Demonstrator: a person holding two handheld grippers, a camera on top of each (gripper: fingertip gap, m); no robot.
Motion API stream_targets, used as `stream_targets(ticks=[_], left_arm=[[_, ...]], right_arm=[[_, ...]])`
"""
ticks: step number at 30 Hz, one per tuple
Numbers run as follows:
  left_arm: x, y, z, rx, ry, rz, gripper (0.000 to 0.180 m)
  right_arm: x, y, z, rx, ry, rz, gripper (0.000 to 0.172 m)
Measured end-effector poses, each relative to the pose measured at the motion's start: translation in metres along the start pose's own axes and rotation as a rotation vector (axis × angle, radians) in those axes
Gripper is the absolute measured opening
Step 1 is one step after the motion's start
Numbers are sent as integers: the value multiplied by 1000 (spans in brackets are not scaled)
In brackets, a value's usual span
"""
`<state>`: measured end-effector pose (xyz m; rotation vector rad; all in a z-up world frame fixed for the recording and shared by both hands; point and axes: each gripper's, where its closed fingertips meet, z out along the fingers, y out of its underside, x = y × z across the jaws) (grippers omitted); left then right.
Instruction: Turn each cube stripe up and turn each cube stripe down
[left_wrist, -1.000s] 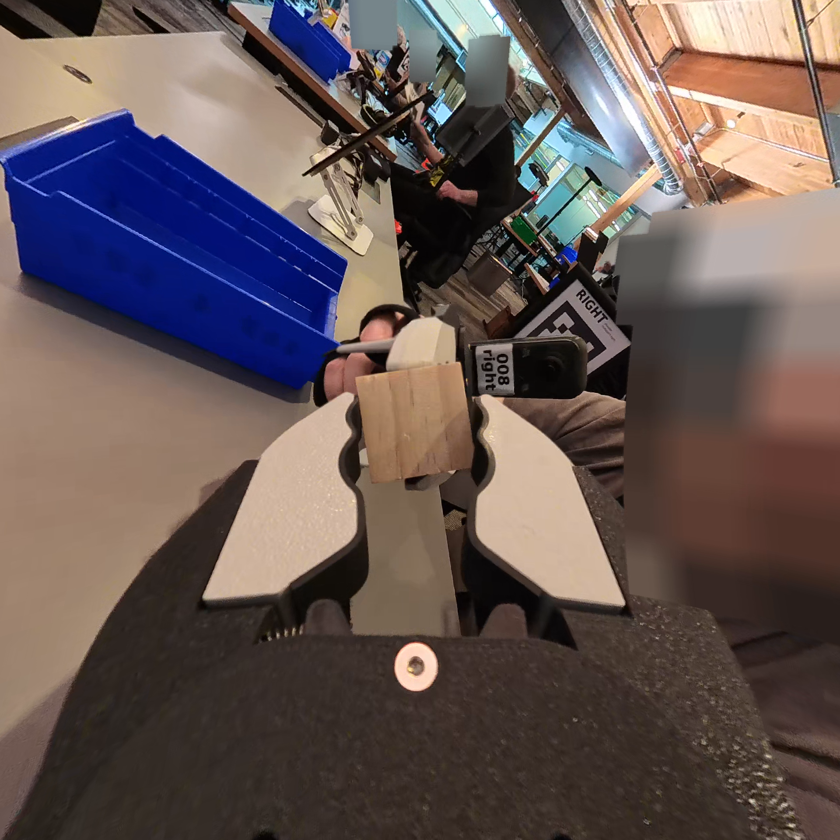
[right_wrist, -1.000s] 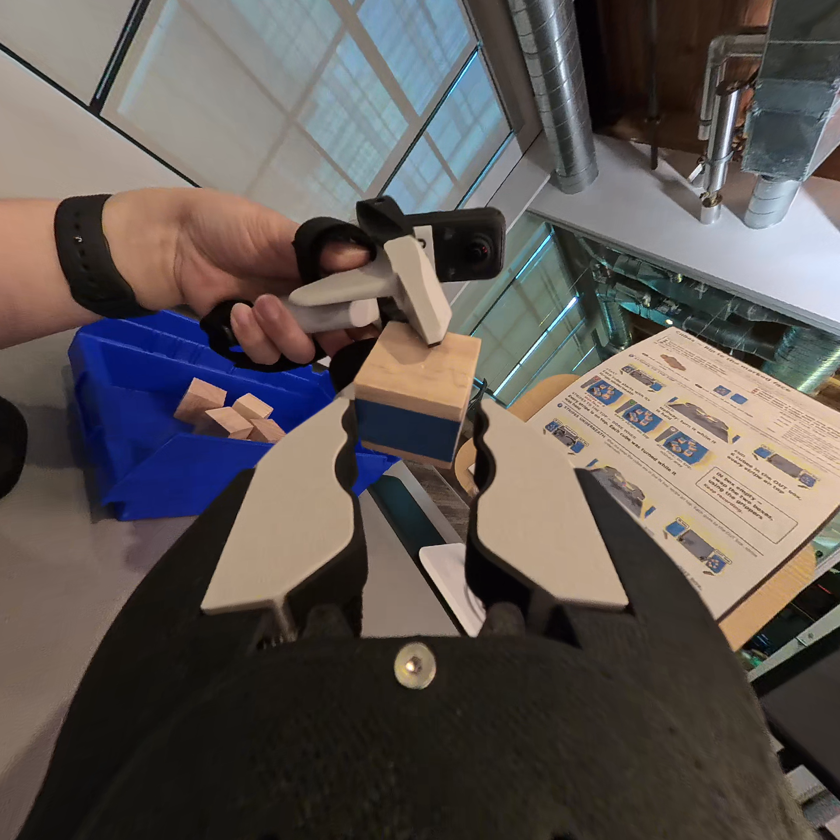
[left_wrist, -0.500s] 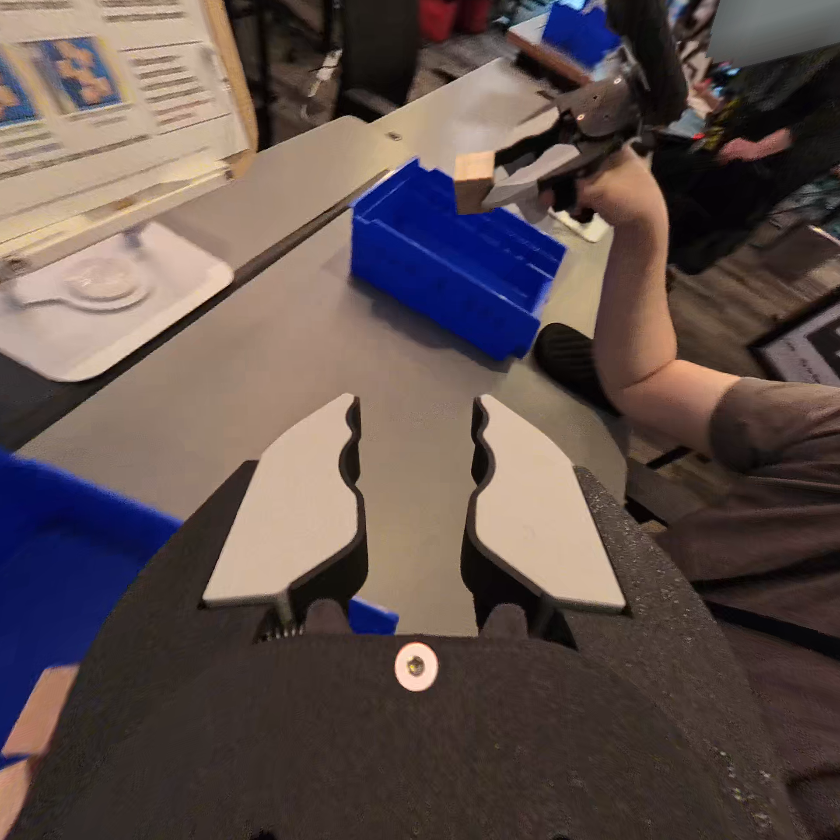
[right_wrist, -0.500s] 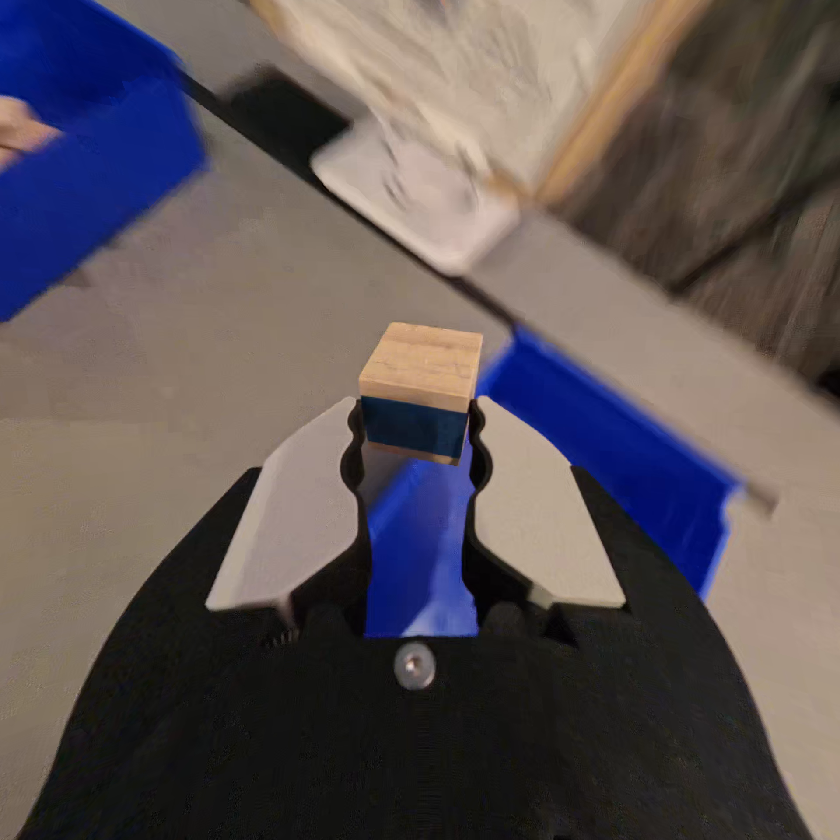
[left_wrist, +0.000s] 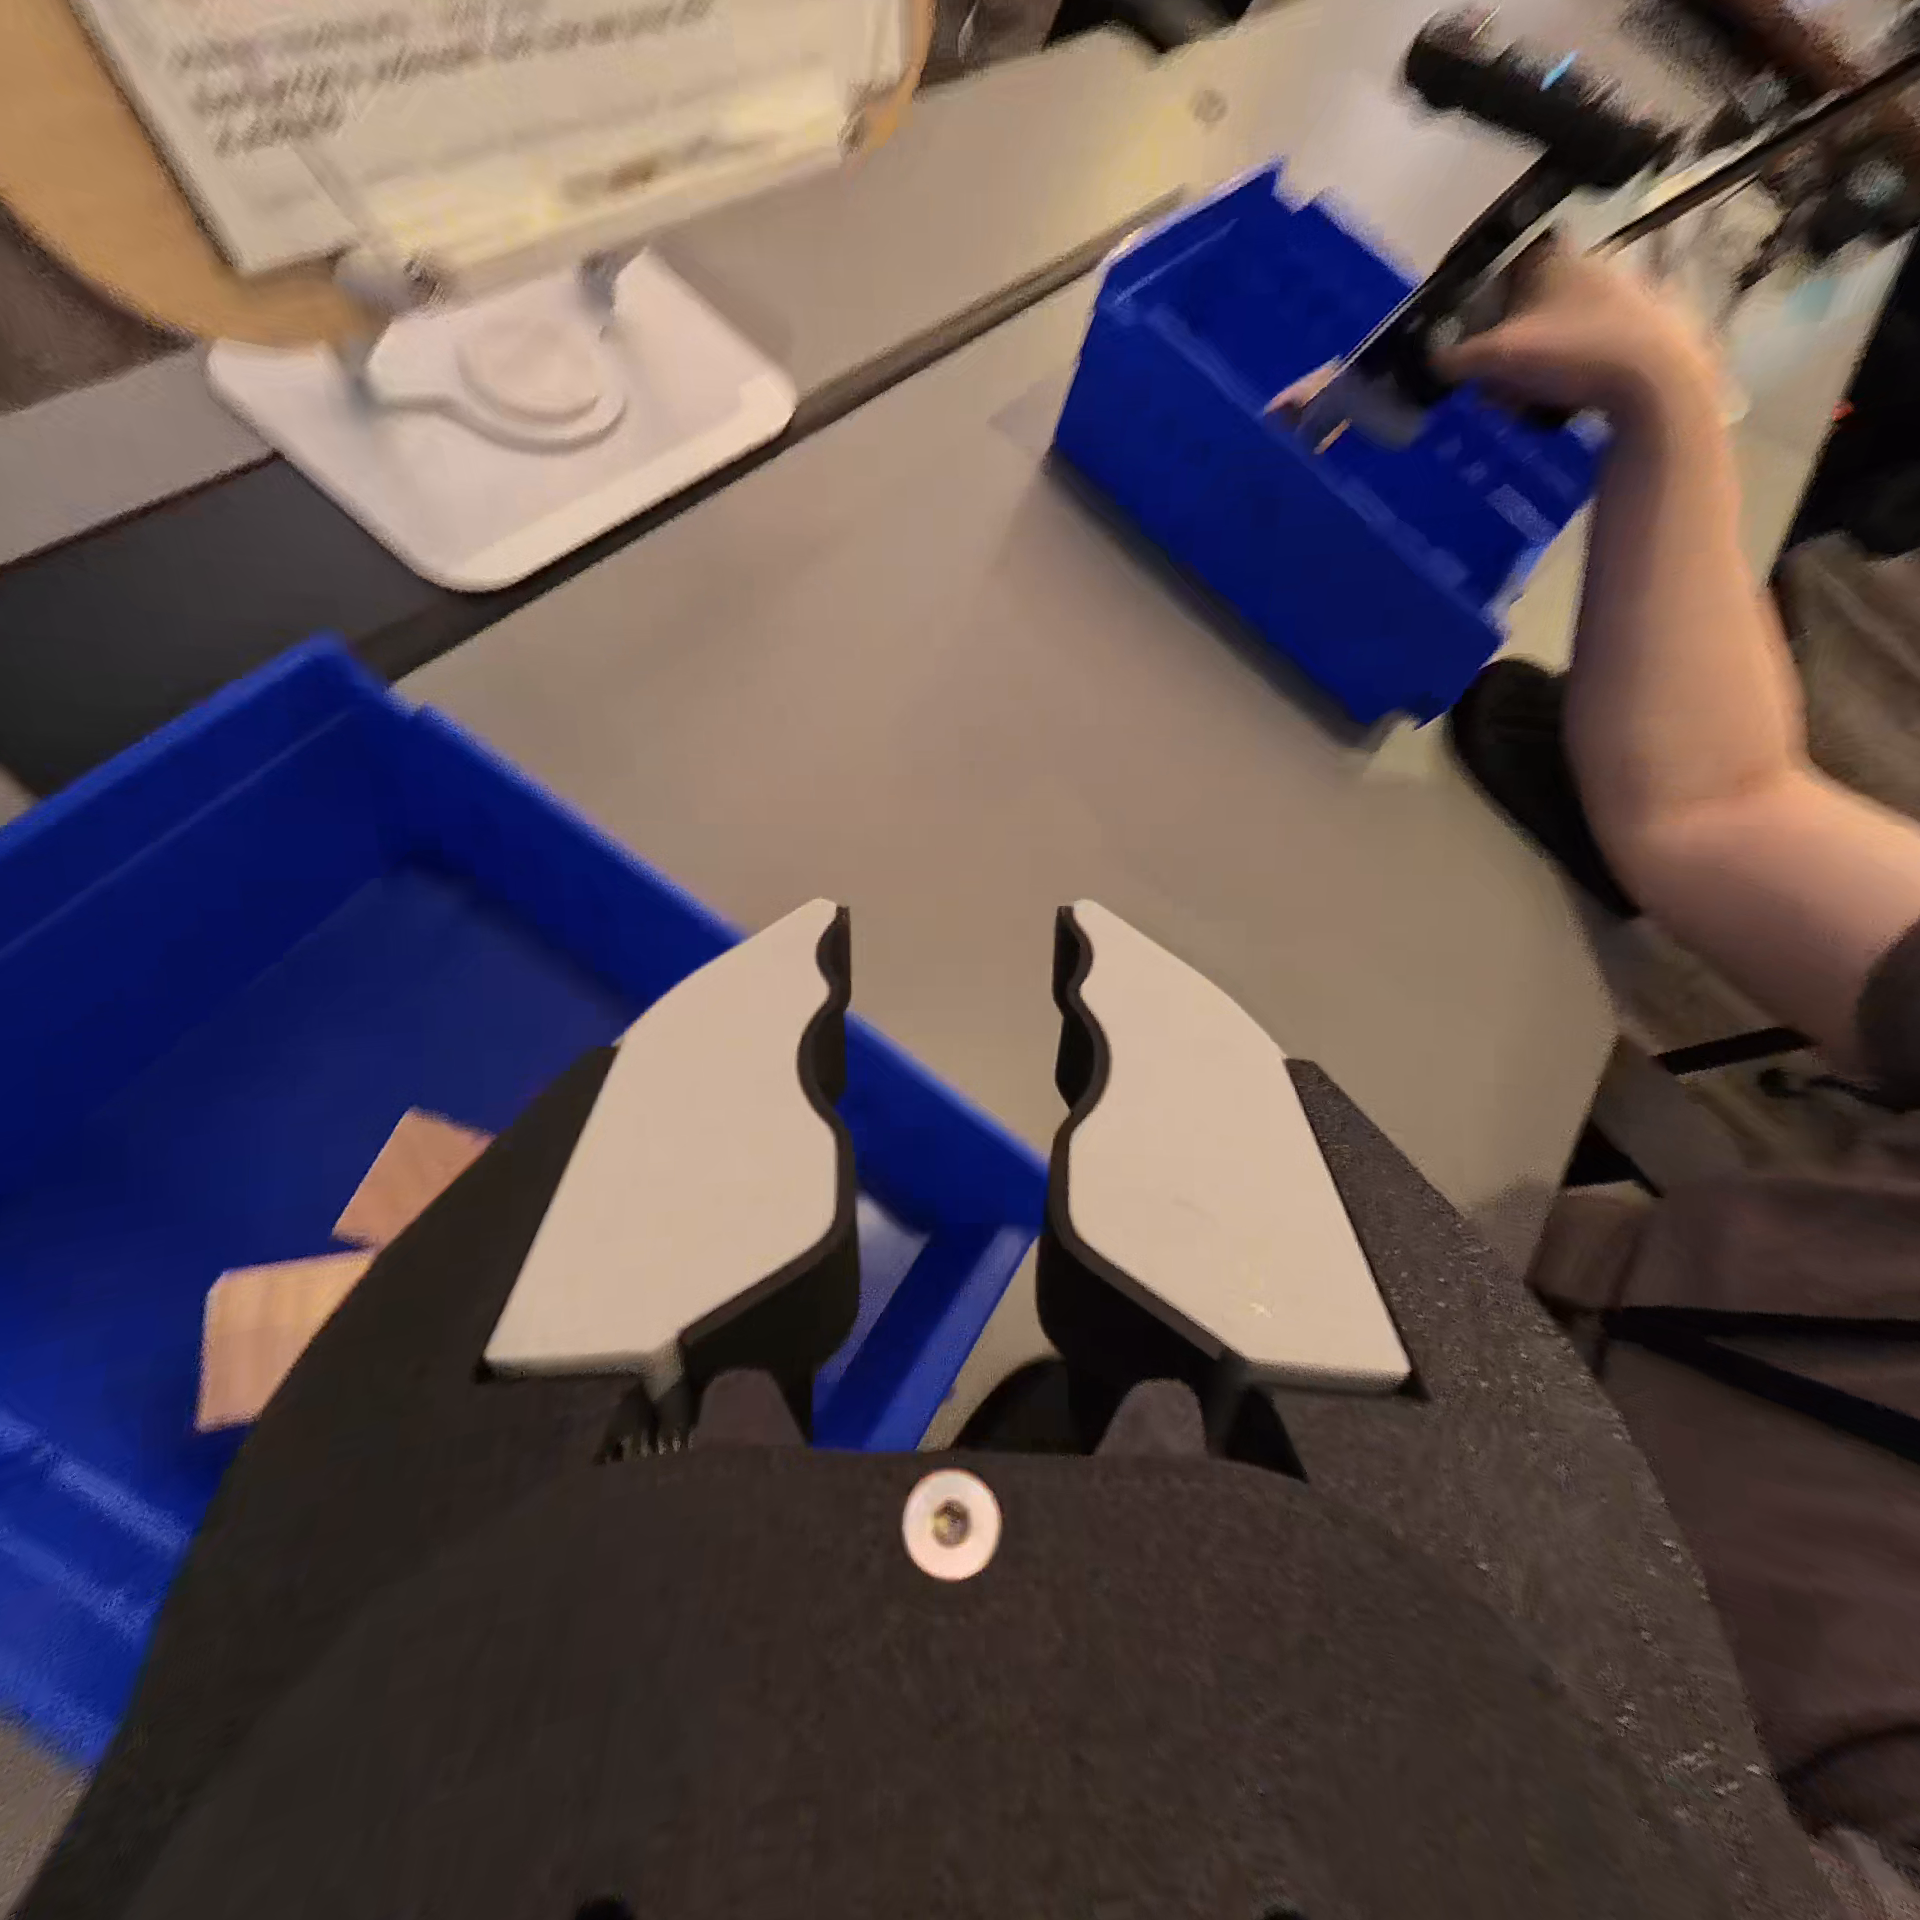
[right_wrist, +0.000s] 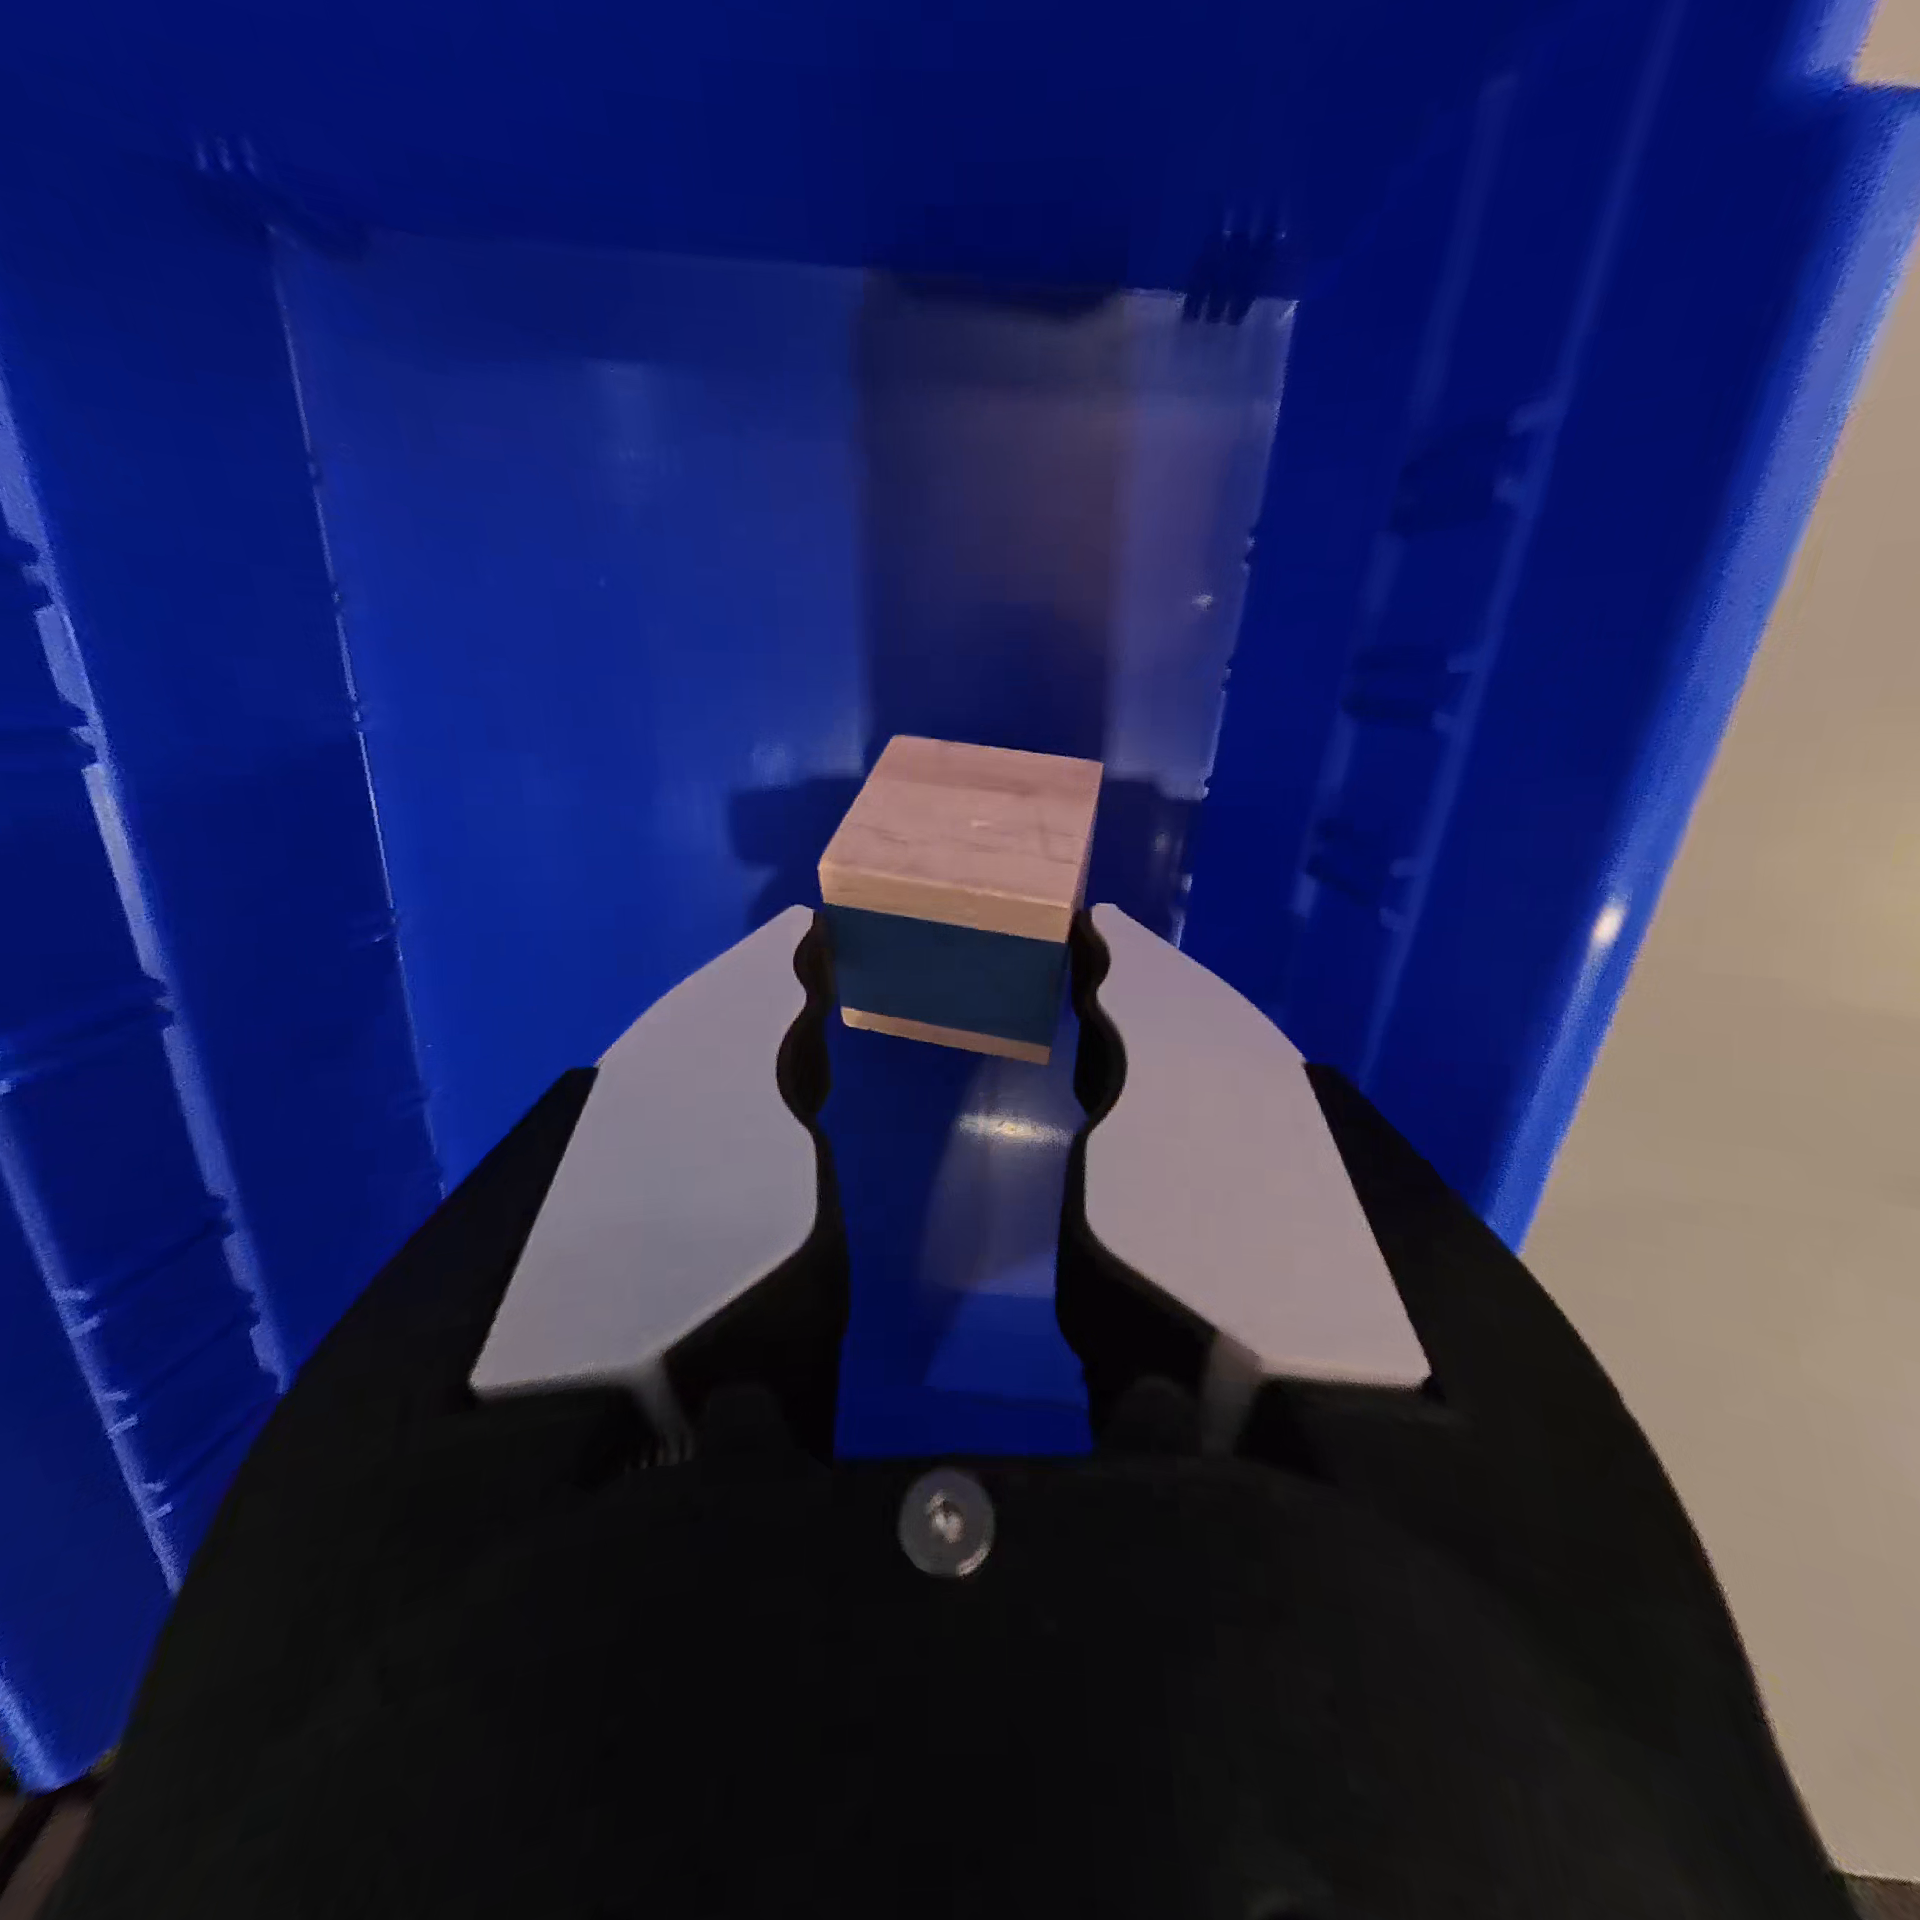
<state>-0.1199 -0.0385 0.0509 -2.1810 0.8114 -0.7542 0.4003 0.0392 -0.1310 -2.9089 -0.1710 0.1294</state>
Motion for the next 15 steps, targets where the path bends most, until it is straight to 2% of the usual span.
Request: stream_targets(ticks=[3,5,8,9,10,13,15], left_arm=[[-38,31,-4,-132,-135,-30,38],[-53,46,-3,-188,-151,-30,34],[-76,64,3,-269,-210,73,38],[-80,69,8,-297,-214,112,40],[-80,75,14,-323,-193,157,42],[-76,94,36,-420,-130,312,41],[-89,107,43,-512,-192,350,43]], right_arm=[[1,-1,7,-13,19,-18,46],[1,-5,8,-1,23,-24,46],[-2,-4,9,-12,32,-59,47],[-2,-4,8,-11,38,-69,53],[-4,-6,5,5,42,-76,59],[-11,-16,-8,79,35,-98,62],[-14,-17,-17,105,35,-112,63]])
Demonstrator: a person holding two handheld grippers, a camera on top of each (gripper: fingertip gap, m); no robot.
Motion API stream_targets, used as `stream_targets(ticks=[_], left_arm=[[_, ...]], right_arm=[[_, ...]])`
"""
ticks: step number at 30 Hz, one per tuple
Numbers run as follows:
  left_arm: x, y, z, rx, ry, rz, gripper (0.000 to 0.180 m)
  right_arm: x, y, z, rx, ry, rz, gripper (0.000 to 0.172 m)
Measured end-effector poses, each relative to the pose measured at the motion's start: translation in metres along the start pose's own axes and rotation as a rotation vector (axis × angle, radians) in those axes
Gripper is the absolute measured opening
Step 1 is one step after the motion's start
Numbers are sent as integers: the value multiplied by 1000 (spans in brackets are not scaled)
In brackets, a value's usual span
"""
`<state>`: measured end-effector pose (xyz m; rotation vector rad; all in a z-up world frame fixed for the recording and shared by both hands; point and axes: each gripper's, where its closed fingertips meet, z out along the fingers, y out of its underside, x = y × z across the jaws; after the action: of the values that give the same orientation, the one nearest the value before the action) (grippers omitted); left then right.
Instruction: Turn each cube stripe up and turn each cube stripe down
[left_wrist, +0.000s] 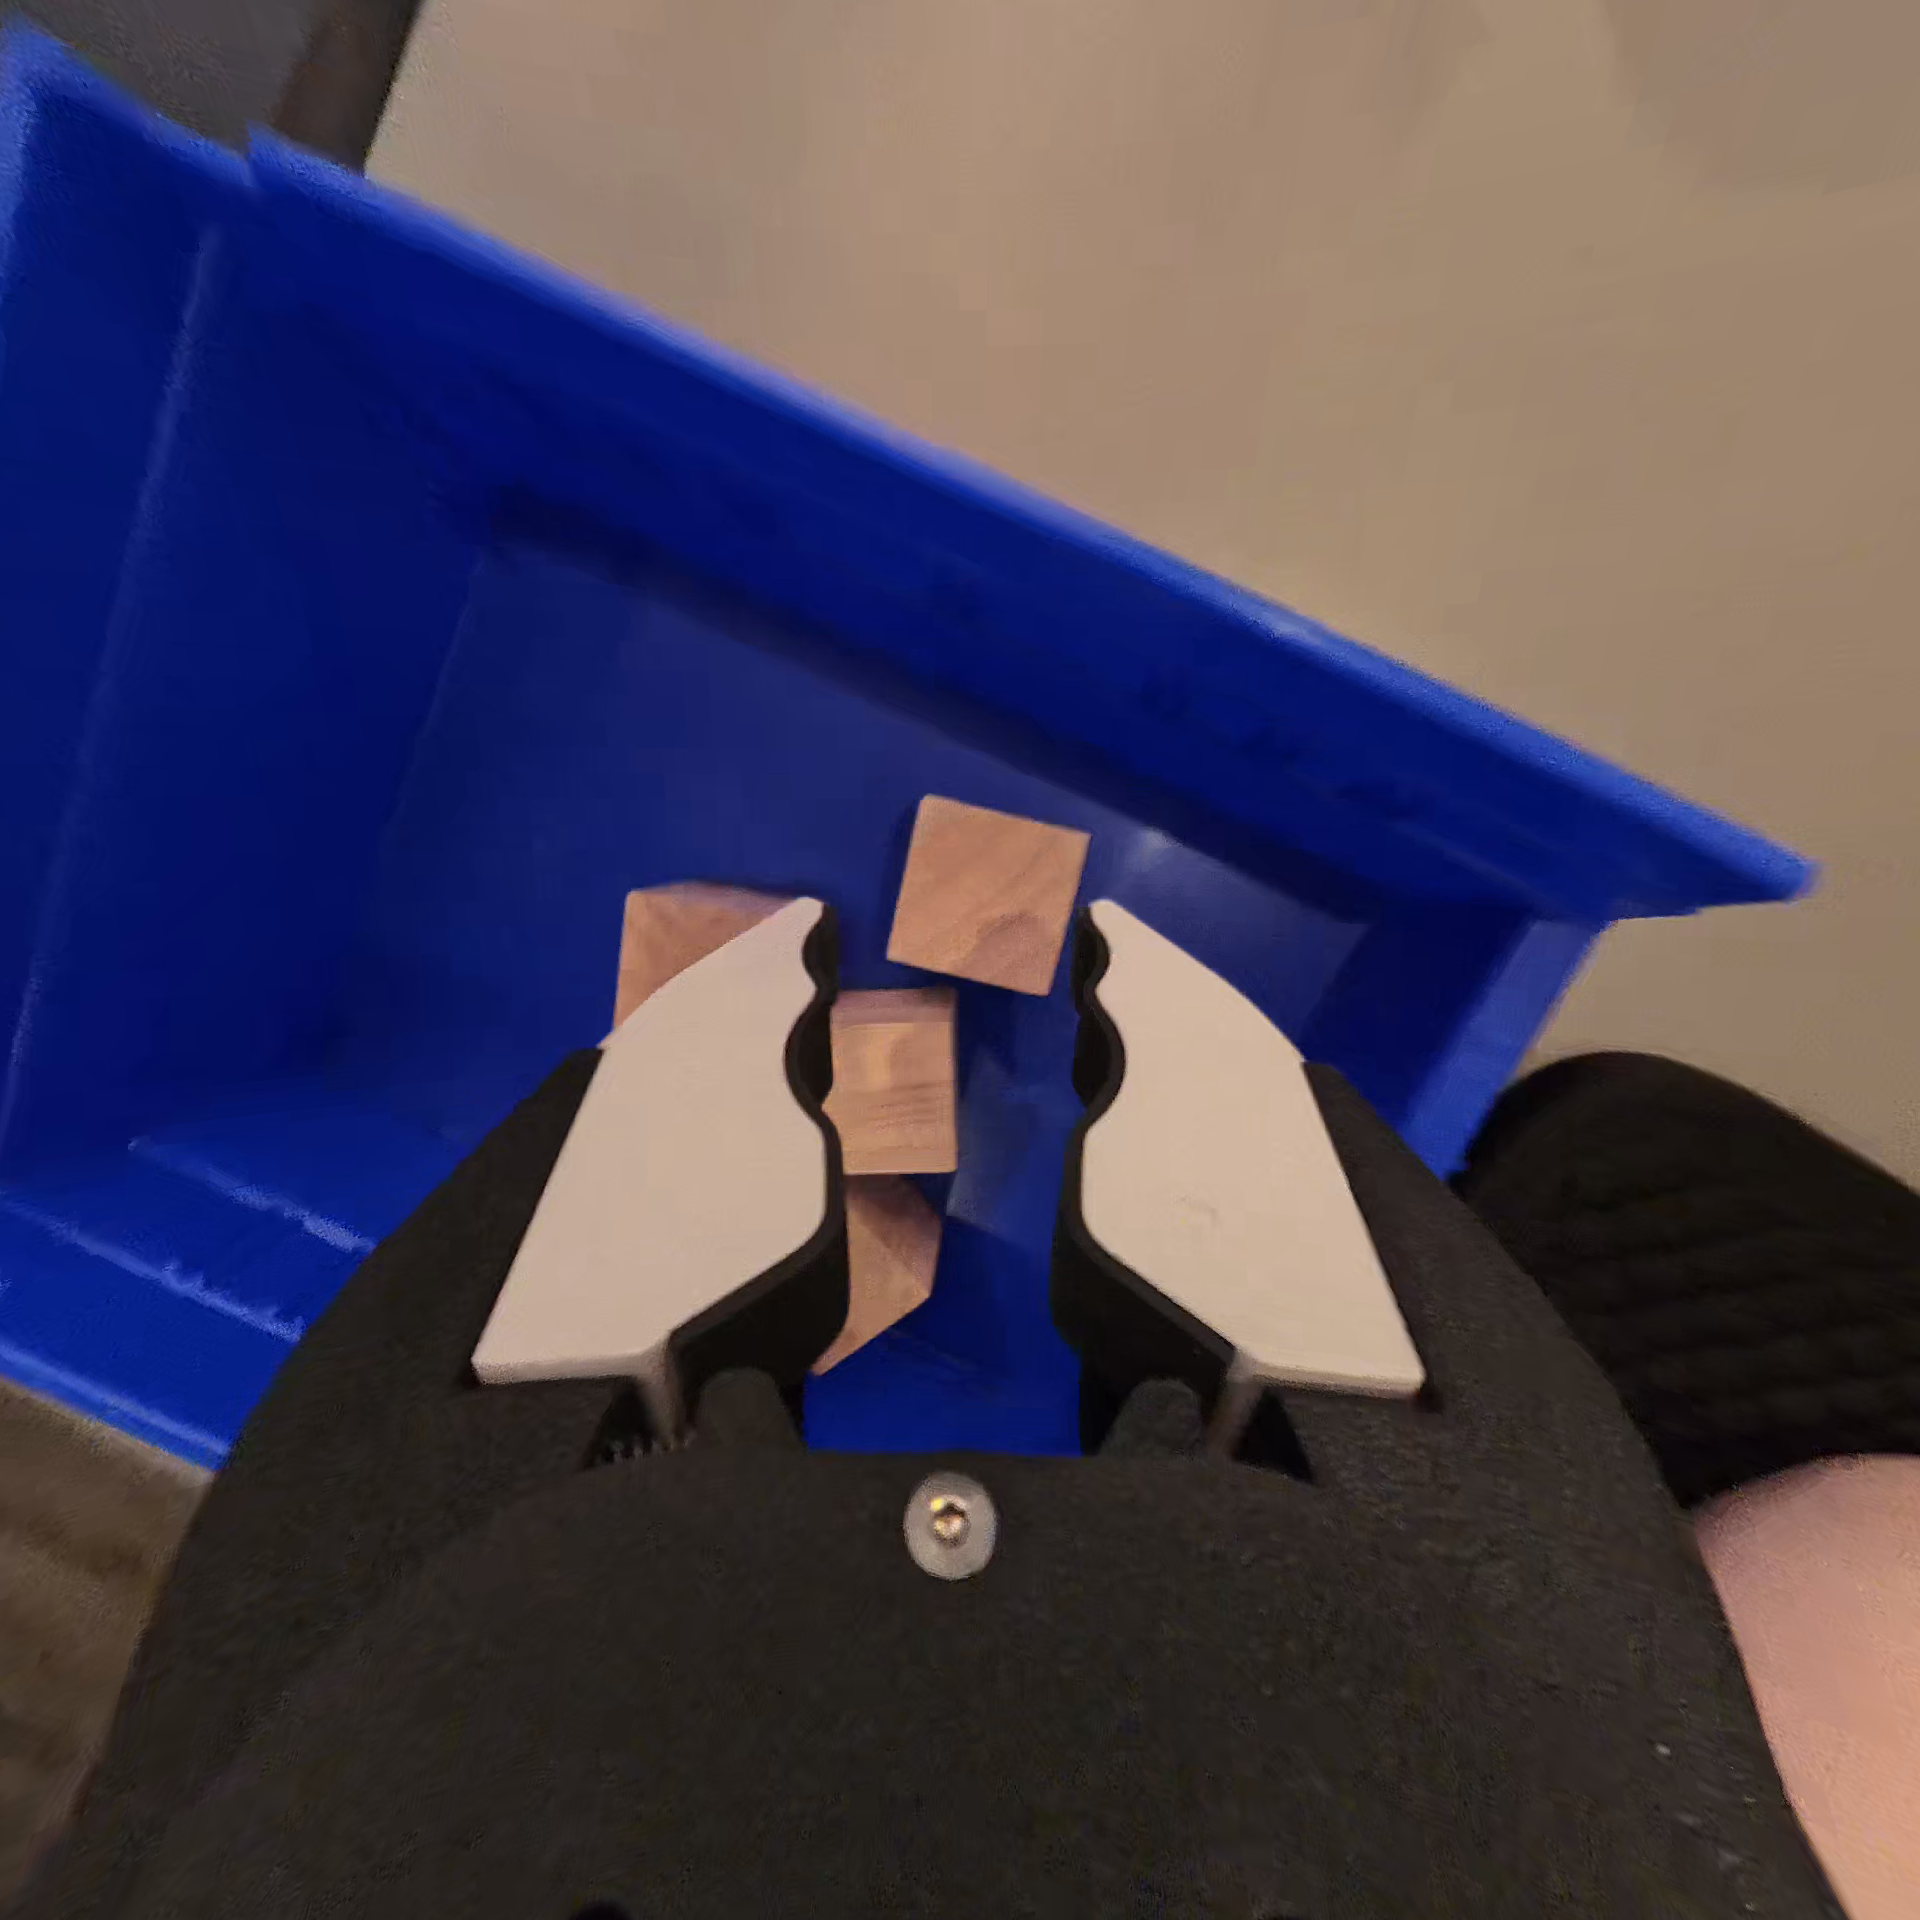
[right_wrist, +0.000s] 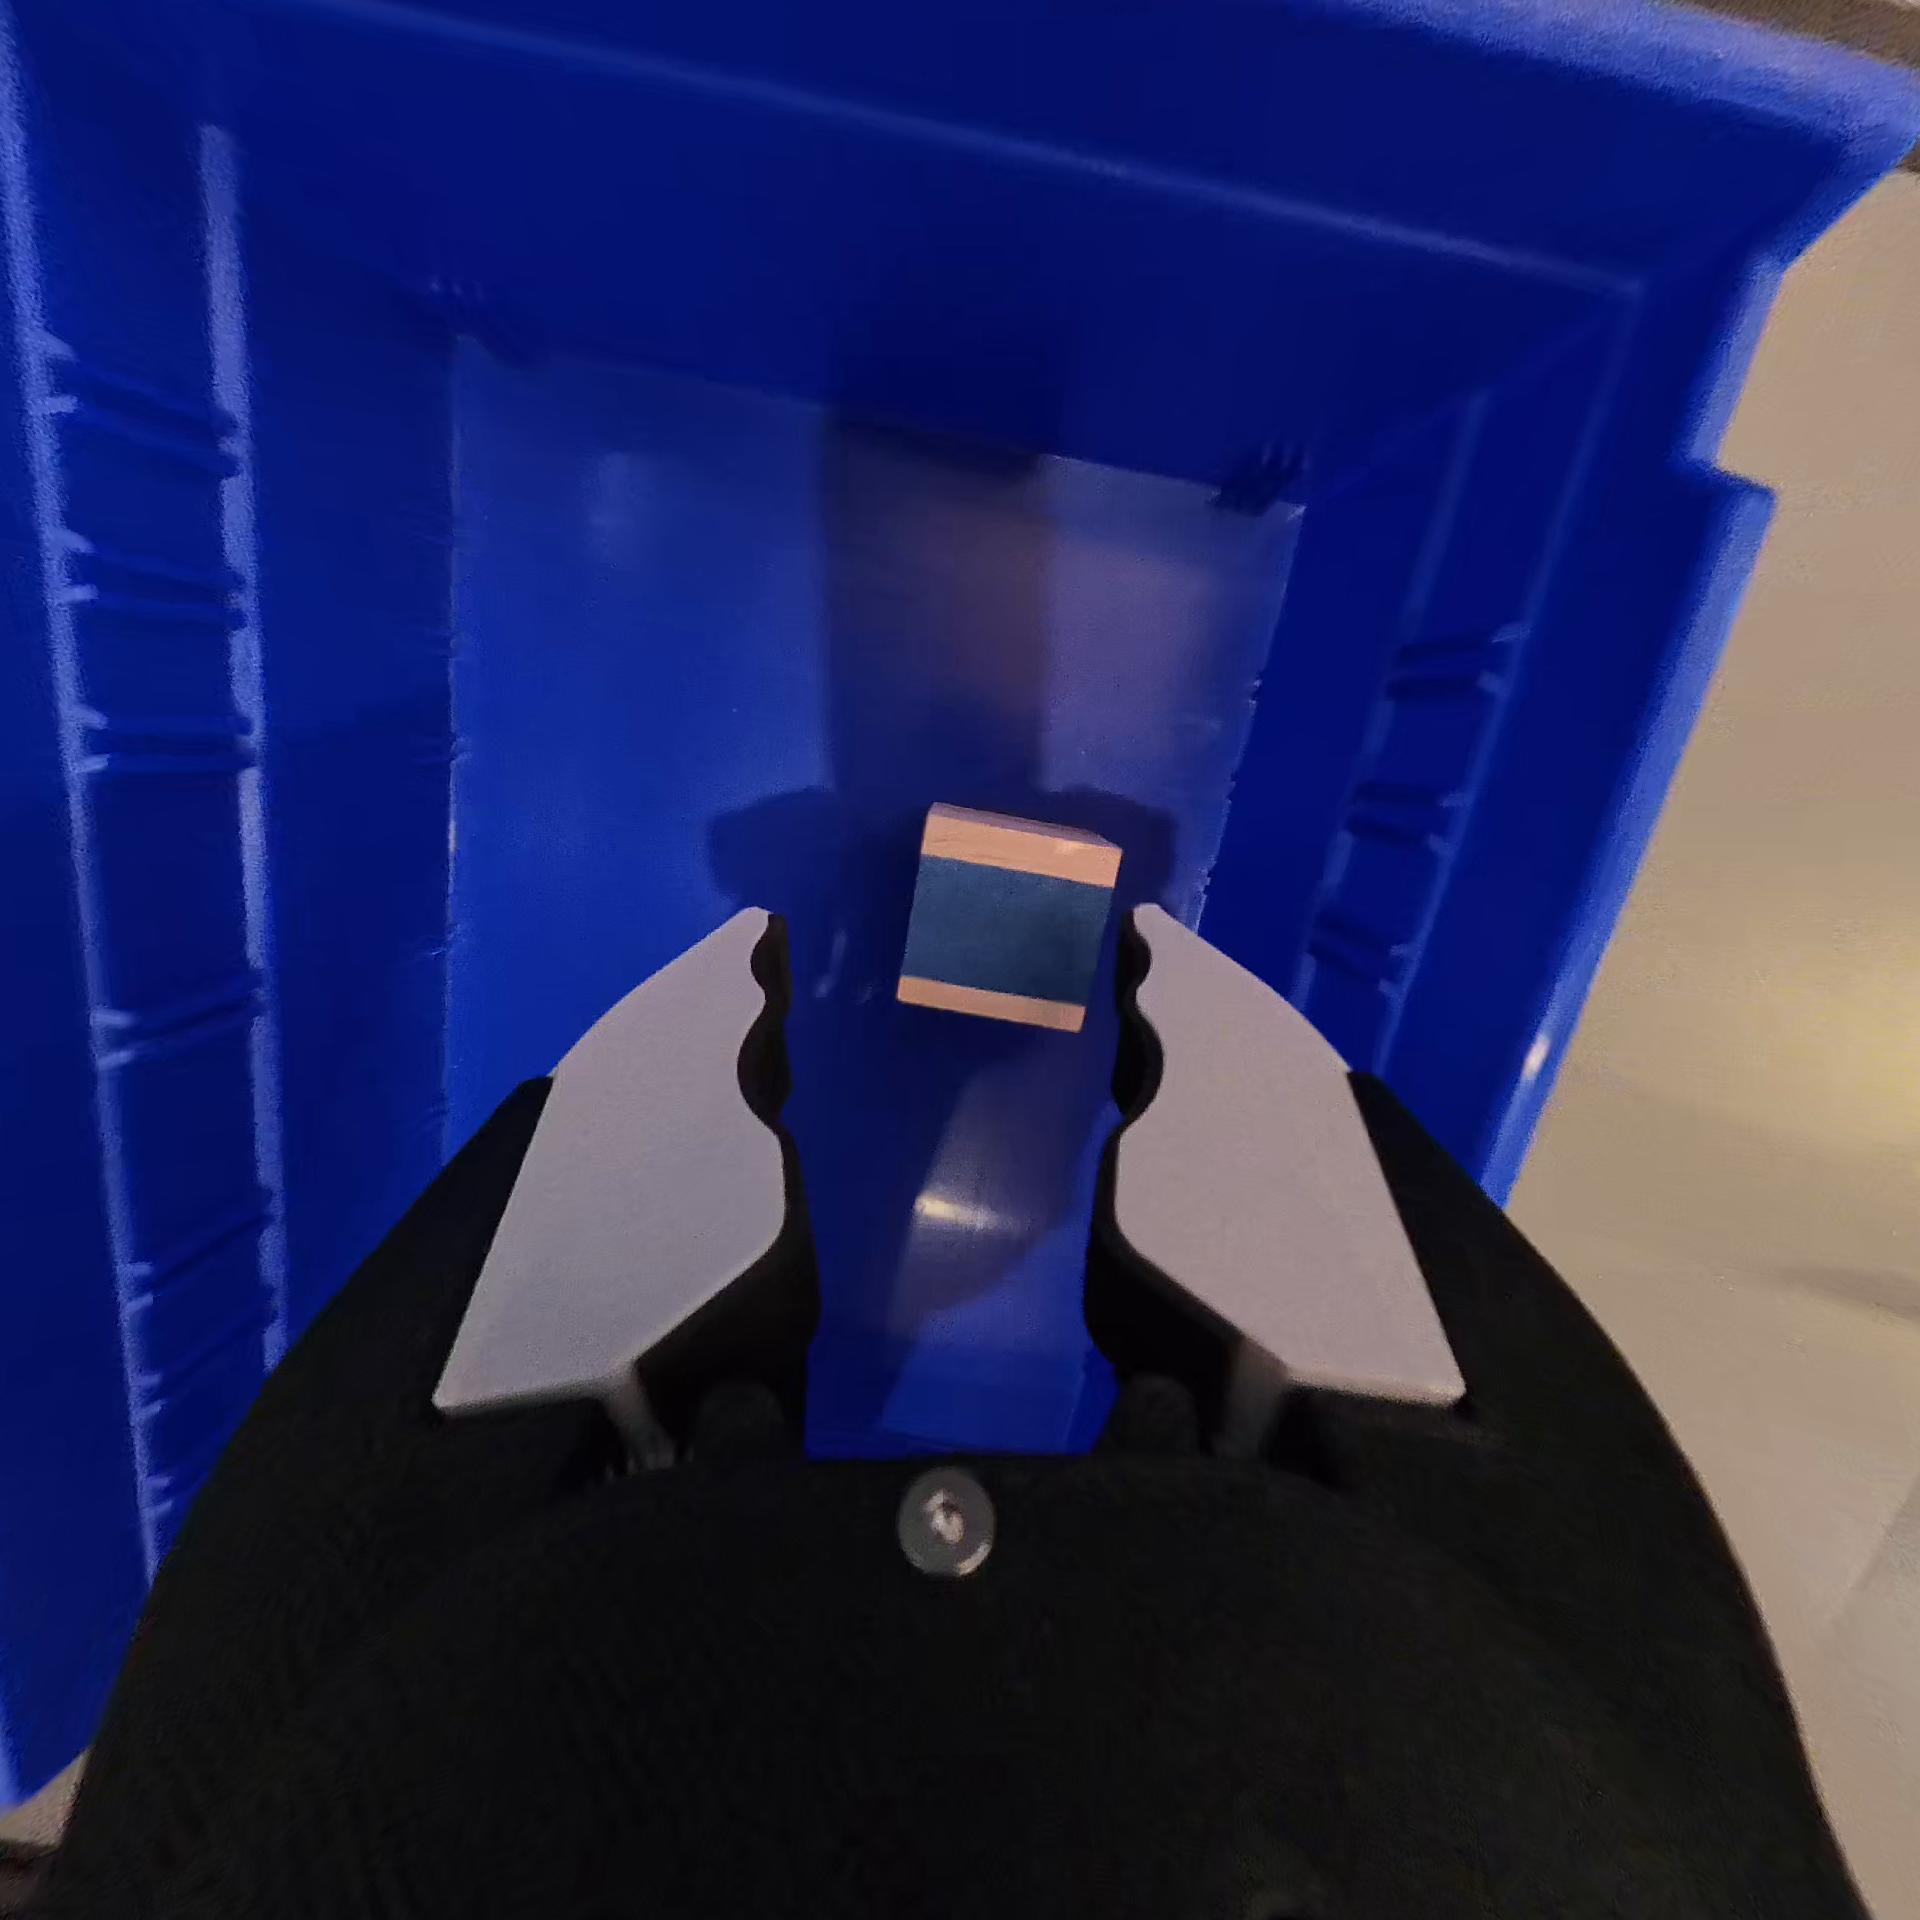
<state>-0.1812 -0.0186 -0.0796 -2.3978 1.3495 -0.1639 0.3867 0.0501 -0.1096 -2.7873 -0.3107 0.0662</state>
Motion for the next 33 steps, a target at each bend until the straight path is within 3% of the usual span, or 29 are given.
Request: stream_targets(ticks=[9,19,23,27,30,33], left_arm=[[7,12,31,-138,47,38,57],[2,24,51,-230,22,106,46],[0,1,20,-66,-24,105,46],[0,-49,-46,267,-161,137,46],[25,-98,-102,587,-98,112,46],[56,-132,-141,800,17,97,45]], right_arm=[[0,2,-16,31,-18,-12,64],[-2,6,-11,-4,-20,-37,64],[-1,4,-17,13,-5,-42,64],[-2,-17,-50,153,111,-68,58],[-29,-63,-115,515,270,-194,57],[-143,-91,-185,1020,164,-538,65]])
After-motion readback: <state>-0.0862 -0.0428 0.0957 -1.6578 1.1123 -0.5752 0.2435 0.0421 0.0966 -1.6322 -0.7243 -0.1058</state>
